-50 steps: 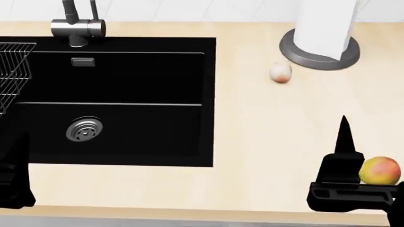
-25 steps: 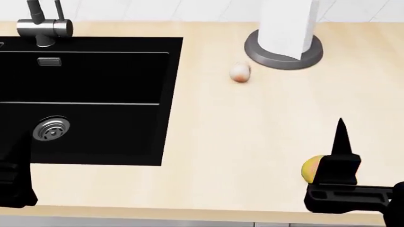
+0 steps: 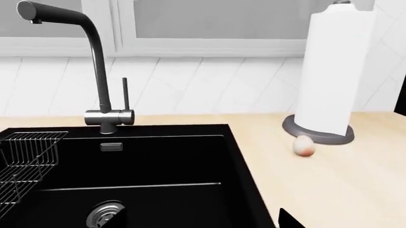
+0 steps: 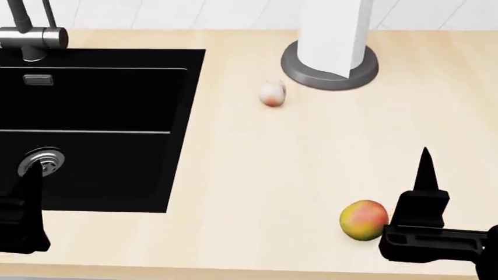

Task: There is a mixed pile of frozen fruits and vegetables on the counter. Locate all the frozen vegetables and place the items in a bowl on the counter. Take all the frozen fruits and defrost them in a running sink.

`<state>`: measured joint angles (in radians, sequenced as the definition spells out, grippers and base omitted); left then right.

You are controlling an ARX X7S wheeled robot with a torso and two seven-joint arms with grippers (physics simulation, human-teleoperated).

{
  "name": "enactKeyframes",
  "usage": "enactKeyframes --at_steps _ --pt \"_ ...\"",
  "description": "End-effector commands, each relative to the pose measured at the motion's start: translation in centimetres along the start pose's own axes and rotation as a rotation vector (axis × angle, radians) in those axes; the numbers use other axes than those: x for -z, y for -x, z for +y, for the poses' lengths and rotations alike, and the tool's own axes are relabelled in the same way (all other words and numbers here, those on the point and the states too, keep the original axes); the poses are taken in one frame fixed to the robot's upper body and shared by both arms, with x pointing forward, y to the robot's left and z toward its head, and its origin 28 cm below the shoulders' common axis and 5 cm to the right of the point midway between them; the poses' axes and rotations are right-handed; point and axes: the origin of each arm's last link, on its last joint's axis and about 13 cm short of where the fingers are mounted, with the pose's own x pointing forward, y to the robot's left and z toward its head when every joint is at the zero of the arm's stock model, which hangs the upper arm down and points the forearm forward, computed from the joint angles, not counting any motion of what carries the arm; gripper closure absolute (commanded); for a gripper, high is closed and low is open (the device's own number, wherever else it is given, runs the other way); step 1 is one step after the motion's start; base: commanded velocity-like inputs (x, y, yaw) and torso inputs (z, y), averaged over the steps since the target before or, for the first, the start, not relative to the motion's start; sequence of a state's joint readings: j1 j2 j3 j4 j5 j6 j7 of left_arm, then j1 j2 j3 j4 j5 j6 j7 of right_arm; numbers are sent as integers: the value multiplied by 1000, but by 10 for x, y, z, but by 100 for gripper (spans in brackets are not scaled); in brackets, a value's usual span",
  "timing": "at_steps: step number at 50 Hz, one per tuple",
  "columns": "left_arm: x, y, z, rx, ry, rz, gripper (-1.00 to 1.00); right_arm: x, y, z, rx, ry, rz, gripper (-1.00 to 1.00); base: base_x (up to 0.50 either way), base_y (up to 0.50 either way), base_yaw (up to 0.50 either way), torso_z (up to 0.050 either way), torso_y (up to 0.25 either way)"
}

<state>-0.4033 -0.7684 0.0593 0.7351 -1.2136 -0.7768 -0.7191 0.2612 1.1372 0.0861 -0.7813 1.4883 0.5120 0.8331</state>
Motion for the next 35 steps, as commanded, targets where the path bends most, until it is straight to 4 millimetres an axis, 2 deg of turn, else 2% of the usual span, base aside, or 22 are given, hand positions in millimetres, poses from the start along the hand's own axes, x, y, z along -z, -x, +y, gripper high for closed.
enactKeyframes --at_steps 1,7,12,21,27,32,35 --pt "0 0 0 7 4 -1 -100 -1 0 -1 20 9 -1 -100 378 -157 0 0 0" --pt "-2 9 7 4 7 -1 -100 1 -1 -2 15 13 5 -100 379 -161 0 0 0" --pt "0 3 2 6 9 2 -100 2 -1 0 6 12 11 -100 391 -171 0 0 0" --pt "2 2 1 11 21 4 -100 2 -2 0 4 24 15 -100 349 -228 0 0 3" --pt "2 13 9 13 22 9 -100 2 -2 2 -16 21 18 -100 54 -63 0 0 4" --pt "4 2 1 19 27 30 -100 1 -2 1 -14 18 14 -100 0 0 0 0 0" --pt "3 13 6 36 26 40 -100 2 -2 1 -14 18 15 -100 0 0 0 0 0"
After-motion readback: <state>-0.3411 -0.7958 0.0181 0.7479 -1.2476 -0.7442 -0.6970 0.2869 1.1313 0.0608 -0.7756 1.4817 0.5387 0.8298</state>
